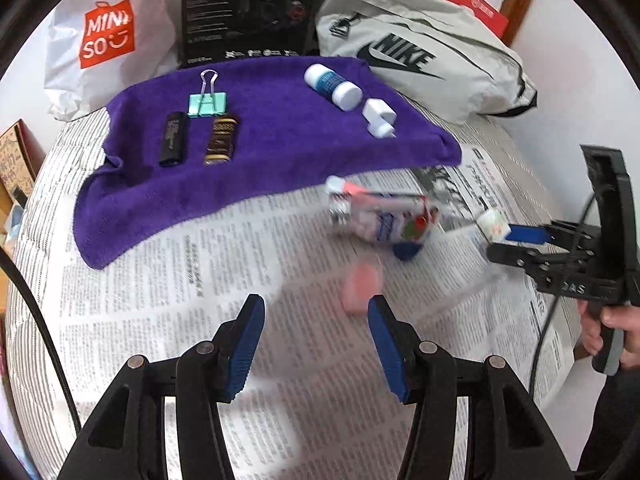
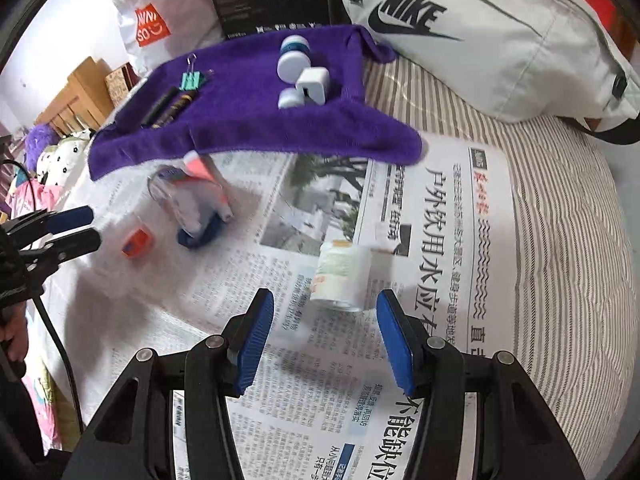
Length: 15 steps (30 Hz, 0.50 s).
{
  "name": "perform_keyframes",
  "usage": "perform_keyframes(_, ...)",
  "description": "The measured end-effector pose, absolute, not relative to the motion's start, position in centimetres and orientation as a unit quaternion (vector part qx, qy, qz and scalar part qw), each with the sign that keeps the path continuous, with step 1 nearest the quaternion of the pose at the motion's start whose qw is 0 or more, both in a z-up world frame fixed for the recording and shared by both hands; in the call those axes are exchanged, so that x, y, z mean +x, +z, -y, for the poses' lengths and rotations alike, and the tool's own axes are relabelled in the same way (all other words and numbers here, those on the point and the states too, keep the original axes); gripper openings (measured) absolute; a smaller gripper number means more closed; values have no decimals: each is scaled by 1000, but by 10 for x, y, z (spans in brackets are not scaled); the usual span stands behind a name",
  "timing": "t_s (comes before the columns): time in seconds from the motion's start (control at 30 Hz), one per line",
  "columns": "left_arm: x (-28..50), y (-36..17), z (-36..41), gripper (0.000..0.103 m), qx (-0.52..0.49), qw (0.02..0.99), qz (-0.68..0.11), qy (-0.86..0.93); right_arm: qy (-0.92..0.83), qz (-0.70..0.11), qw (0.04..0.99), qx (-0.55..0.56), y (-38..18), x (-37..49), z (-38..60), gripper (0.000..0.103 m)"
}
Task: Organize rigid objects
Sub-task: 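Grasp the pink tin with the left gripper while the right gripper grasps the white pill bottle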
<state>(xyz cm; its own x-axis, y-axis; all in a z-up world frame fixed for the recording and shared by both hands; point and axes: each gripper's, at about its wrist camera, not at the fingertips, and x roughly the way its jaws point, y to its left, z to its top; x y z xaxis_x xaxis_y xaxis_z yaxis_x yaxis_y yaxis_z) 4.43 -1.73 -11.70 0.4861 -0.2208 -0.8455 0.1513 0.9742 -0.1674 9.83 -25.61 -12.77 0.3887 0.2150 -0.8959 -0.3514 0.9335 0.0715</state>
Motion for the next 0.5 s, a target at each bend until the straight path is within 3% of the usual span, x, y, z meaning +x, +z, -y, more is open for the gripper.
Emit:
perform_keyframes(0.2,44,-121,27,52,-28,857,-503,-112,161,-517,837,-75,-139,97,253,43)
perform_keyframes(0.33,45,-124,30,52,-27,855,-505,-115,154,-511,843,-69,-140,100,258,29)
perform_keyframes(0.5,44,-127,34,52,-26,854,-504,-127,156,-509,844,-61,-140,103,259,29)
